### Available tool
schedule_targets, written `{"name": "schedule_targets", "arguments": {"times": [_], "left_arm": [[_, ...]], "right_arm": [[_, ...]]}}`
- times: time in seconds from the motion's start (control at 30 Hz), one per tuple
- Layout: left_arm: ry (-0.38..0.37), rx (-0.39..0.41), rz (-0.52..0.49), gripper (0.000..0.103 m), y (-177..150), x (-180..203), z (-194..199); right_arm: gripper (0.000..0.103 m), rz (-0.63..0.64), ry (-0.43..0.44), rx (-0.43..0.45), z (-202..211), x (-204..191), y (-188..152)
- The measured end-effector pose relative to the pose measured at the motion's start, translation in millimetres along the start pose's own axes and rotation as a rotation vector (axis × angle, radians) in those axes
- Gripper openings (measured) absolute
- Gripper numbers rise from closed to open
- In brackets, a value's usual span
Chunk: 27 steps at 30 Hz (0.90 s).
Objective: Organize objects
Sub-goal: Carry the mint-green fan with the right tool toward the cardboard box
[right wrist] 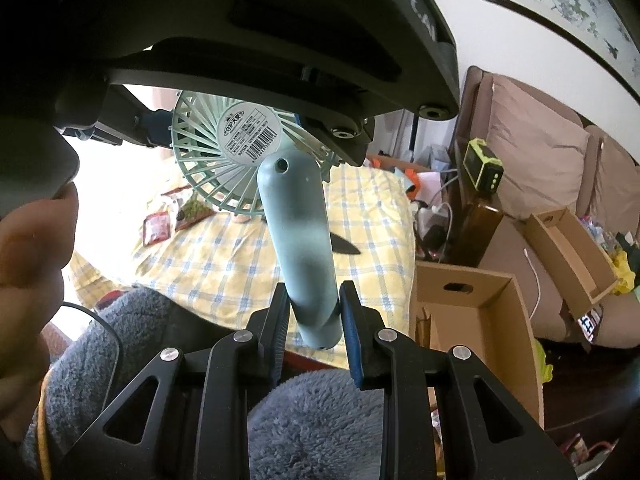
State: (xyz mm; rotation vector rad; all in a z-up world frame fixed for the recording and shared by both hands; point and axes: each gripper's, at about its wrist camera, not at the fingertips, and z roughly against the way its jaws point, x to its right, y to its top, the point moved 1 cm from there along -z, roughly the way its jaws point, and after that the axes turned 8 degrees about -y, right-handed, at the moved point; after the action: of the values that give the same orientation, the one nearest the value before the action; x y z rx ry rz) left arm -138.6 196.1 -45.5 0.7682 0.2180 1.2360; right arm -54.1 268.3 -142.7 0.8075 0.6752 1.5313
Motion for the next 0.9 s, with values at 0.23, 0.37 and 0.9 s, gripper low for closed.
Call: {"name": "schedule_targets", "arguments": {"times": [0.23, 0.37, 0.9], "left_arm": [[-0.008, 0.023, -0.025, 0.082, 5, 14, 7], [-0.02, 0.035, -0.039, 0.082, 8, 23, 10], [-0.045, 0.041, -0.075, 0.082, 16, 45, 9]], "right_arm": [[0.024, -0.019, -0.023, 0.029, 10, 7, 5], [0.024, -0.028, -0.041, 0.045, 16, 16, 7], [0.024, -0.057, -0.085, 0.058, 29, 30, 13]]}}
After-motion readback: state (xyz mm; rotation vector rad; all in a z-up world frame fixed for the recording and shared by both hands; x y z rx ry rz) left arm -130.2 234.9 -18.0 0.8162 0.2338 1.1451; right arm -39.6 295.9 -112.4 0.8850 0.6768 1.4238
